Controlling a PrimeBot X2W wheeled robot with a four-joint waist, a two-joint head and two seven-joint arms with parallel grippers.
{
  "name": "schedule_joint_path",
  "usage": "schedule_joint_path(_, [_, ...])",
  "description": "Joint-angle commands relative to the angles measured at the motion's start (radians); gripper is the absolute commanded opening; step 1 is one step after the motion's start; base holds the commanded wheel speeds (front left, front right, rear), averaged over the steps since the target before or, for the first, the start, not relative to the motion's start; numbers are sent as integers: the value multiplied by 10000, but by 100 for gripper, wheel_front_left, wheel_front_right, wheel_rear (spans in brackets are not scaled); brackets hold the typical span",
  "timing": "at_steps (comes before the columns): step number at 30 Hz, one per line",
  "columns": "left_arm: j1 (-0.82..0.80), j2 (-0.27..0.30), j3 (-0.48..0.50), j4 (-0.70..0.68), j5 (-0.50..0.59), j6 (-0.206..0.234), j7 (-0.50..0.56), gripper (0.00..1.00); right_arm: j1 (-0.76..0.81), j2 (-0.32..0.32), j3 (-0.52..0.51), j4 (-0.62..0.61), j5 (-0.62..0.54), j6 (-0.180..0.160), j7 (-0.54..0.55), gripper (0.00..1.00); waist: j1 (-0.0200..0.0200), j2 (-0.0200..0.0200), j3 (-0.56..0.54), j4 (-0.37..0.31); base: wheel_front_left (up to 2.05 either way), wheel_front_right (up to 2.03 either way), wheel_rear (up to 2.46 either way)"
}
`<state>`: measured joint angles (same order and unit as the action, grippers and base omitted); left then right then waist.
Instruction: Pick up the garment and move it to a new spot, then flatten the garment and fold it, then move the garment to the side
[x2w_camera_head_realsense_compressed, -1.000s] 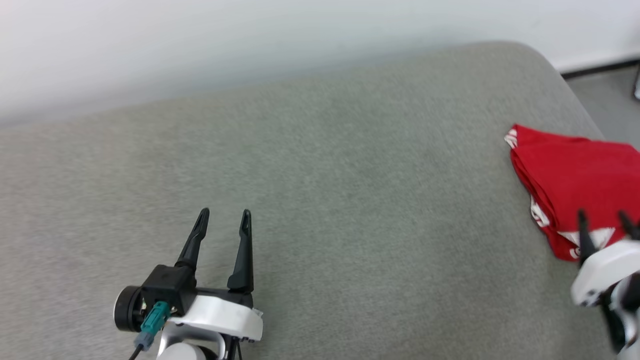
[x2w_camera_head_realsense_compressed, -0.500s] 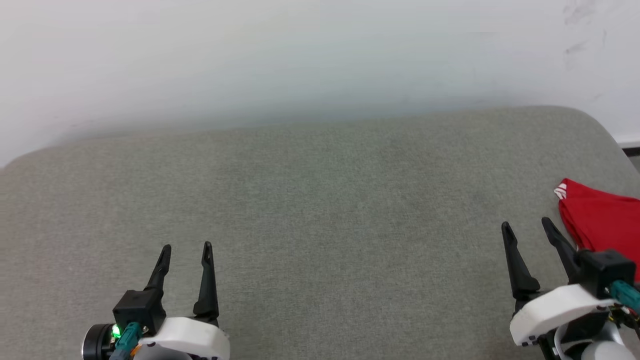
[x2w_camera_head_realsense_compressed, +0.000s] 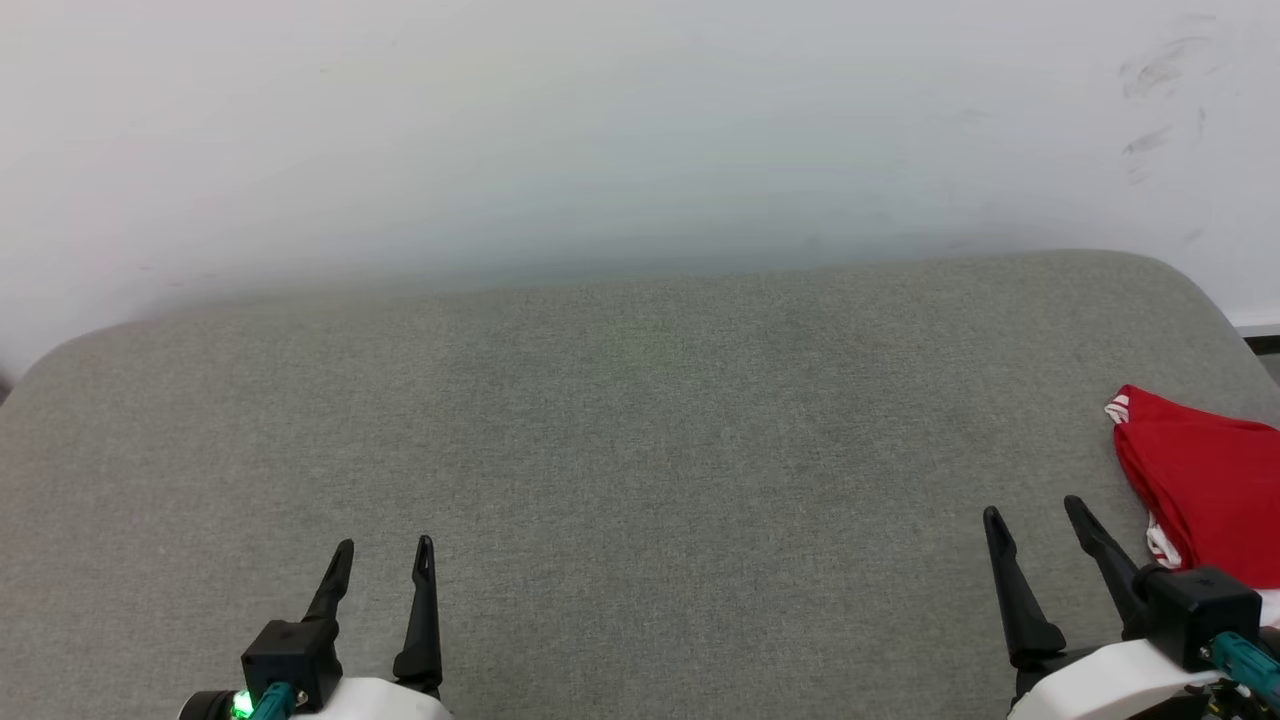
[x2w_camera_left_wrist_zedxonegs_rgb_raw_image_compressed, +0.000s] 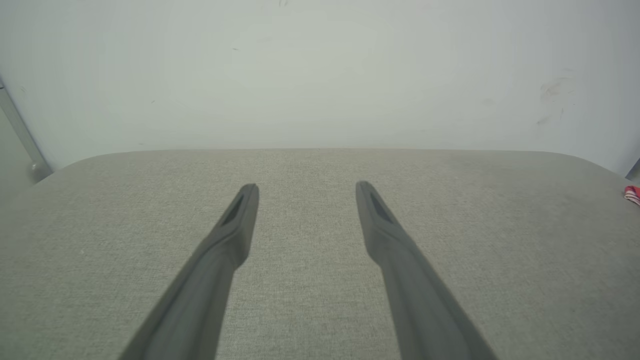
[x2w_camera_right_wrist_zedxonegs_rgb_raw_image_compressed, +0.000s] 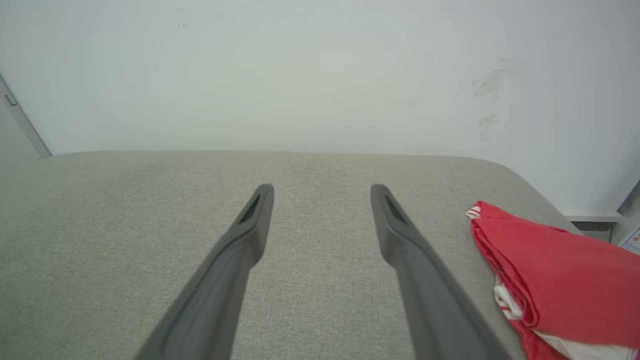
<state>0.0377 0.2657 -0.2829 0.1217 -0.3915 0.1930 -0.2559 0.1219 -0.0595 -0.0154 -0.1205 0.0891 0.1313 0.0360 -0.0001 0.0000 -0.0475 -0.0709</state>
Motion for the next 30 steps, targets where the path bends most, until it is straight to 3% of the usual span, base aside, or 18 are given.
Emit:
schedule_joint_path(1, [139, -6, -20, -10, 5, 30, 14, 100, 16, 55, 42, 18, 39, -11, 1, 100, 1, 0, 5, 5, 0, 0, 0])
schedule_joint_path(13, [20, 46, -80, -16, -26, 79, 2, 100, -235, 33, 34, 231, -11, -11, -95, 100, 1, 0, -43, 106, 0, 0, 0])
schedule_joint_path(14, [59, 19, -82, 13, -8, 46, 33, 0, -135, 12, 42, 240, -25, 0, -58, 0, 1, 0, -43, 107, 0, 0, 0])
schedule_joint_path(17, [184, -72, -113, 218, -79, 28, 80, 0, -2, 14, 69, 486, 48, 0, -53, 0, 2, 0, -41, 110, 0, 0, 0])
schedule_joint_path(30, [-91, -360, 490, 369, -2110, -491, 615, 0, -388, -52, -6, 982, 2618, -1, 4, 0, 2, 0, 12, 168, 0, 0, 0])
